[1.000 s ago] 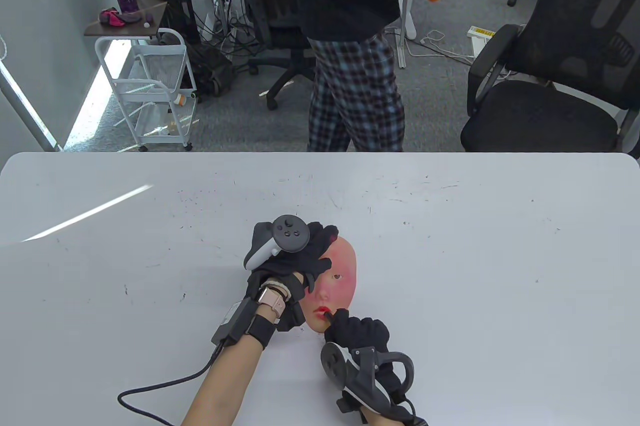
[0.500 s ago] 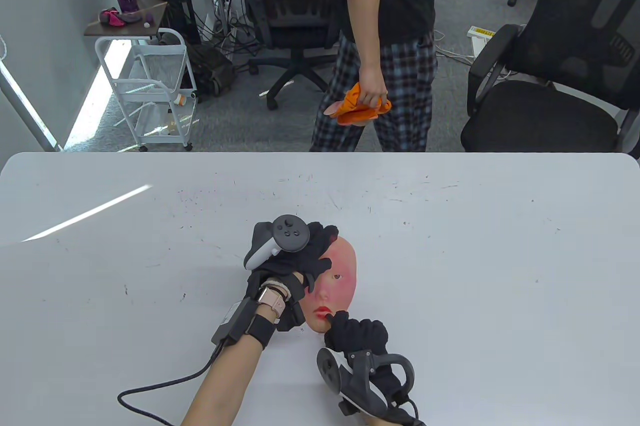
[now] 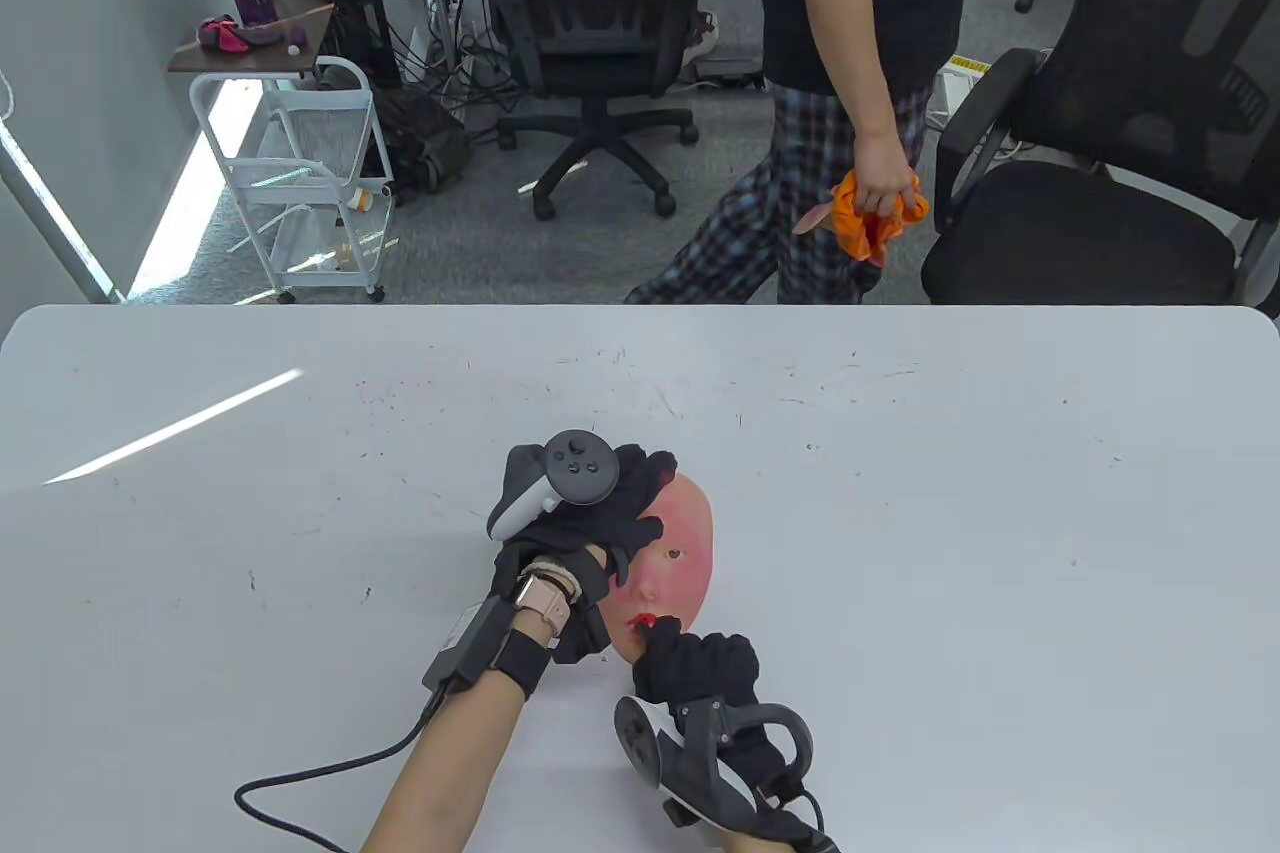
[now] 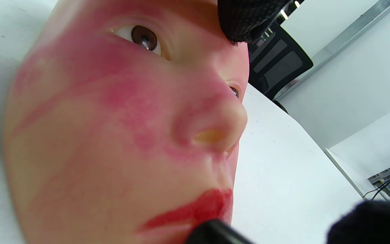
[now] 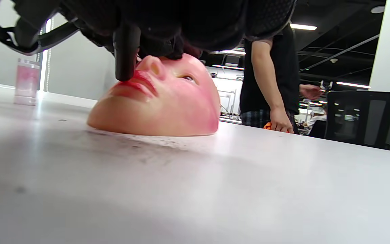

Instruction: Apply lipstick on mannequin lips

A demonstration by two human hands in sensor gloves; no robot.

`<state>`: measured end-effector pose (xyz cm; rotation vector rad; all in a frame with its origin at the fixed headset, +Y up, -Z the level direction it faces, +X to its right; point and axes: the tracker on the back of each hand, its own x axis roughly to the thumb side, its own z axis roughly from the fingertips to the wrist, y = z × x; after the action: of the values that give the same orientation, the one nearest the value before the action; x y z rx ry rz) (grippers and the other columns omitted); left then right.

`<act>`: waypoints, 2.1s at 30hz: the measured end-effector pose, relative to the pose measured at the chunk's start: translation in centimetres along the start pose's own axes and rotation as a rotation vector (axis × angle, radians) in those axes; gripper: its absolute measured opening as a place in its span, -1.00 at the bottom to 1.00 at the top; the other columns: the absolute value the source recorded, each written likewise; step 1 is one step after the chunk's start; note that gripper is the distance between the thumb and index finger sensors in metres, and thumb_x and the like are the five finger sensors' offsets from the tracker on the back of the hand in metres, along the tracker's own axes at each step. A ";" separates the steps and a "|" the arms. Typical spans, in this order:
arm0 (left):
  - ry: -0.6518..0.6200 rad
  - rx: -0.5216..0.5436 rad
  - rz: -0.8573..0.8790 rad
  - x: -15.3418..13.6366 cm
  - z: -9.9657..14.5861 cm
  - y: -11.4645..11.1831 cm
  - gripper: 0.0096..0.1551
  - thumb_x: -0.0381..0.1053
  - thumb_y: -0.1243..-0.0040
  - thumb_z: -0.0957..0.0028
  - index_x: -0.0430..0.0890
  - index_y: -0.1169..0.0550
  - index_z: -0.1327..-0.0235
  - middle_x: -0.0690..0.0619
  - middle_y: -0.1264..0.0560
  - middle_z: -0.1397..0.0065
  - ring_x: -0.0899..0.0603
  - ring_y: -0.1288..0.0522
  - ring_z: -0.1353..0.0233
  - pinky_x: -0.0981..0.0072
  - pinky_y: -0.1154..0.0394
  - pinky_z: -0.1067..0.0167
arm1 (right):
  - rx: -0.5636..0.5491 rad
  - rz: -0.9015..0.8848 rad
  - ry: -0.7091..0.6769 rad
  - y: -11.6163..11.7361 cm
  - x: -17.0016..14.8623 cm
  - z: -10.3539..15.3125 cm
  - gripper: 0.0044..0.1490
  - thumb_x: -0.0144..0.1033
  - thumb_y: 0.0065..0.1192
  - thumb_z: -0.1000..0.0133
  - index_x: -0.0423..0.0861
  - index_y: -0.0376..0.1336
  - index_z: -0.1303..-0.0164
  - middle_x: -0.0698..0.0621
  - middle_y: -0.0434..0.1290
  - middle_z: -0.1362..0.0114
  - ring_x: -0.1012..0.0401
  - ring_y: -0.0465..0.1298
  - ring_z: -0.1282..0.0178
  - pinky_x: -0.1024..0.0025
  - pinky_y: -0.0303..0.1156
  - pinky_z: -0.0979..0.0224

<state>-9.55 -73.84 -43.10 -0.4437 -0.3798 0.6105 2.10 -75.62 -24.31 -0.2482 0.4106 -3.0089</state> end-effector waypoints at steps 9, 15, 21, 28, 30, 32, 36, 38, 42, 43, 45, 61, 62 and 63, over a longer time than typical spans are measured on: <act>0.005 -0.003 0.002 0.1 0.0 0.0 -0.13 0.04 -0.15 -0.16 0.29 -0.03 -0.68 0.03 0.20 -0.76 -0.22 0.26 -0.68 -0.25 0.17 -0.58 | -0.014 0.043 0.038 -0.4 -0.5 0.1 -0.35 0.01 0.21 0.00 -0.14 0.45 -0.14 0.11 0.56 0.35 0.15 0.55 0.25 -0.05 0.41 -0.26; 0.004 0.000 0.000 0.0 0.0 0.0 -0.13 0.04 -0.15 -0.16 0.29 -0.03 -0.68 0.03 0.20 -0.76 -0.22 0.26 -0.68 -0.25 0.17 -0.58 | 0.033 0.026 -0.020 0.0 0.5 -0.1 -0.35 0.02 0.19 -0.02 -0.12 0.43 -0.16 0.12 0.55 0.34 0.16 0.55 0.23 -0.04 0.41 -0.28; 0.003 -0.001 0.002 0.0 0.0 -0.1 -0.13 0.05 -0.15 -0.16 0.29 -0.03 -0.68 0.03 0.20 -0.76 -0.22 0.26 -0.68 -0.25 0.17 -0.58 | 0.020 0.000 0.005 -0.2 -0.2 0.3 -0.36 0.02 0.20 0.00 -0.12 0.44 -0.15 0.11 0.56 0.35 0.15 0.55 0.24 -0.05 0.41 -0.27; 0.000 0.006 0.004 0.0 0.0 -0.1 -0.13 0.05 -0.14 -0.16 0.29 -0.03 -0.68 0.03 0.20 -0.76 -0.22 0.26 -0.68 -0.25 0.18 -0.58 | -0.014 0.039 0.036 -0.3 -0.3 0.5 -0.35 0.02 0.20 0.00 -0.14 0.44 -0.15 0.11 0.56 0.35 0.16 0.55 0.25 -0.04 0.41 -0.27; 0.001 0.003 0.004 0.0 0.0 -0.1 -0.13 0.05 -0.14 -0.16 0.29 -0.03 -0.68 0.03 0.20 -0.76 -0.22 0.27 -0.68 -0.25 0.18 -0.58 | -0.008 0.026 0.010 -0.2 0.4 0.1 -0.35 0.01 0.20 0.00 -0.13 0.44 -0.15 0.11 0.56 0.35 0.15 0.55 0.24 -0.05 0.41 -0.27; 0.002 0.002 0.003 0.0 0.0 -0.1 -0.13 0.05 -0.14 -0.16 0.29 -0.02 -0.68 0.03 0.20 -0.76 -0.22 0.26 -0.68 -0.25 0.18 -0.58 | 0.054 0.066 -0.013 0.1 1.1 -0.4 -0.35 0.02 0.18 -0.03 -0.12 0.41 -0.19 0.11 0.55 0.31 0.16 0.54 0.20 -0.04 0.39 -0.30; 0.002 0.002 0.005 0.0 0.0 -0.1 -0.13 0.05 -0.15 -0.16 0.29 -0.03 -0.68 0.03 0.20 -0.76 -0.22 0.26 -0.68 -0.25 0.18 -0.58 | -0.009 0.057 0.019 -0.2 0.4 -0.2 -0.35 0.02 0.19 -0.01 -0.12 0.43 -0.17 0.11 0.56 0.33 0.15 0.55 0.23 -0.05 0.40 -0.28; 0.004 0.002 0.004 0.0 0.0 -0.1 -0.13 0.05 -0.14 -0.16 0.29 -0.03 -0.68 0.04 0.20 -0.76 -0.22 0.26 -0.68 -0.25 0.18 -0.58 | -0.001 0.051 0.032 -0.4 -0.2 0.0 -0.35 0.02 0.19 -0.01 -0.12 0.43 -0.16 0.10 0.56 0.34 0.15 0.55 0.23 -0.05 0.41 -0.27; 0.006 0.004 0.005 0.0 0.0 -0.1 -0.13 0.05 -0.14 -0.16 0.29 -0.03 -0.68 0.03 0.20 -0.76 -0.22 0.26 -0.68 -0.25 0.18 -0.58 | -0.015 0.053 0.034 -0.4 -0.3 0.2 -0.35 0.02 0.20 0.00 -0.14 0.44 -0.15 0.11 0.56 0.35 0.15 0.55 0.24 -0.05 0.41 -0.27; 0.004 0.005 0.008 0.0 0.0 -0.1 -0.13 0.05 -0.14 -0.16 0.29 -0.02 -0.68 0.03 0.20 -0.76 -0.22 0.26 -0.68 -0.25 0.18 -0.58 | -0.014 0.045 0.018 -0.3 0.0 0.1 -0.35 0.02 0.20 0.00 -0.14 0.43 -0.15 0.11 0.56 0.35 0.15 0.55 0.24 -0.05 0.41 -0.27; 0.005 0.004 0.006 0.0 0.0 -0.1 -0.13 0.05 -0.14 -0.16 0.29 -0.02 -0.68 0.03 0.20 -0.76 -0.22 0.26 -0.68 -0.25 0.18 -0.58 | 0.010 0.039 0.003 -0.1 0.5 -0.2 -0.35 0.02 0.20 -0.01 -0.13 0.43 -0.17 0.11 0.56 0.34 0.15 0.55 0.23 -0.04 0.40 -0.28; 0.014 -0.004 -0.009 0.2 -0.1 0.0 -0.13 0.05 -0.14 -0.16 0.30 -0.02 -0.67 0.03 0.20 -0.76 -0.22 0.26 -0.68 -0.25 0.18 -0.58 | -0.012 0.043 0.006 -0.3 -0.1 0.4 -0.35 0.02 0.20 -0.01 -0.14 0.43 -0.17 0.11 0.55 0.34 0.16 0.55 0.23 -0.04 0.41 -0.28; 0.016 -0.003 -0.007 0.2 -0.1 -0.1 -0.13 0.05 -0.14 -0.16 0.30 -0.02 -0.68 0.03 0.20 -0.76 -0.22 0.26 -0.68 -0.25 0.18 -0.58 | 0.000 0.066 -0.014 -0.2 0.4 0.2 -0.35 0.03 0.20 -0.01 -0.13 0.42 -0.17 0.12 0.55 0.34 0.16 0.55 0.23 -0.04 0.41 -0.28; 0.015 -0.003 -0.006 0.2 0.0 -0.1 -0.13 0.05 -0.14 -0.16 0.30 -0.02 -0.68 0.03 0.20 -0.76 -0.22 0.27 -0.68 -0.25 0.18 -0.58 | 0.019 0.092 -0.014 -0.2 0.7 0.1 -0.35 0.03 0.18 -0.02 -0.12 0.41 -0.18 0.12 0.55 0.32 0.16 0.55 0.22 -0.03 0.40 -0.29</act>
<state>-9.34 -73.78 -43.06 -0.4496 -0.3673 0.6001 1.36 -75.55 -24.07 -0.2424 0.3817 -2.9179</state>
